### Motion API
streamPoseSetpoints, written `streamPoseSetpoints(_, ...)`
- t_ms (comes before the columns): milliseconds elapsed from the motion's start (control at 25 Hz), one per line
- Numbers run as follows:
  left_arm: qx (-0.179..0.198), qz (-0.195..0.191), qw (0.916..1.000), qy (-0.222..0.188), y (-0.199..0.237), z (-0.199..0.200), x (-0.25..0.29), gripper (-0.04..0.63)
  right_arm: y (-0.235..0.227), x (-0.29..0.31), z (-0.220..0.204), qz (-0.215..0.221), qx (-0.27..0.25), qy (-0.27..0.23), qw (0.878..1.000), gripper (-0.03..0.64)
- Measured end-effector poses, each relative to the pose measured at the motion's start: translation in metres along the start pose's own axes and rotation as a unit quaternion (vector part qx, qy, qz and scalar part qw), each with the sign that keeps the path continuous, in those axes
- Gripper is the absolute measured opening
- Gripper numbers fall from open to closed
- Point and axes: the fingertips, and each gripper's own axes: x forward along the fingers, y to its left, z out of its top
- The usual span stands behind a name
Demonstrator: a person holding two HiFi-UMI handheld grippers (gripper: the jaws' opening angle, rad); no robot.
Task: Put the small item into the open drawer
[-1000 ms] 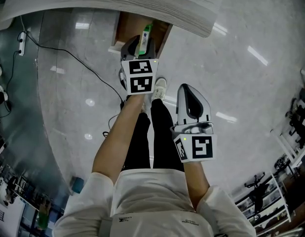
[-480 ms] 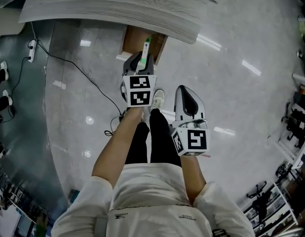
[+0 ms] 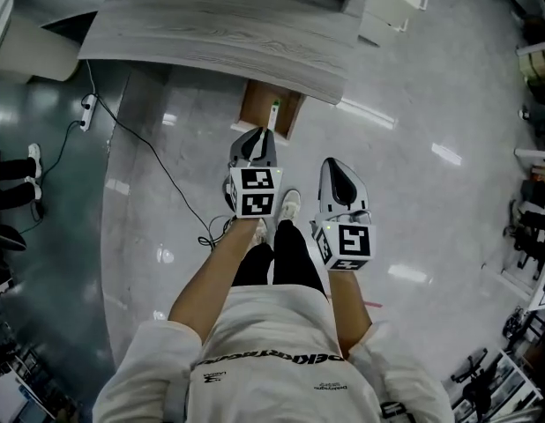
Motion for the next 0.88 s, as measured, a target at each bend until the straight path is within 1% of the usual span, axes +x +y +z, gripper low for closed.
streamPoseSetpoints(240, 0.012, -0.023, 0.9993, -0.028, 0.004, 0.036, -0.054, 0.023, 0.022, -0.018, 0.051, 0.004, -0.010, -0.035, 0.999, 0.031)
streamPoseSetpoints(360, 0.027, -0.029, 0.9980, -0.050, -0.001, 0.060, -0.083, 0.016, 0.029, -0.032, 0.069, 0.006, -0.014, -0.044, 0.999, 0.031)
streamPoseSetpoints(480, 0.038, -0.035, 0.9964, -0.067, -0.005, 0.072, -0.111, 0.015, 0.039, -0.046, 0.084, 0.011, -0.007, -0.052, 0.999, 0.031)
streamPoseSetpoints(680, 0.042, -0.053, 0.9923, -0.104, -0.017, 0.104, -0.157, 0.015, 0.060, -0.069, 0.105, 0.025, -0.008, -0.064, 0.998, 0.031)
streamPoseSetpoints(880, 0.054, -0.057, 0.9860, -0.147, -0.027, 0.136, -0.198, 0.015, 0.076, -0.090, 0.130, 0.029, -0.033, -0.090, 0.995, 0.031)
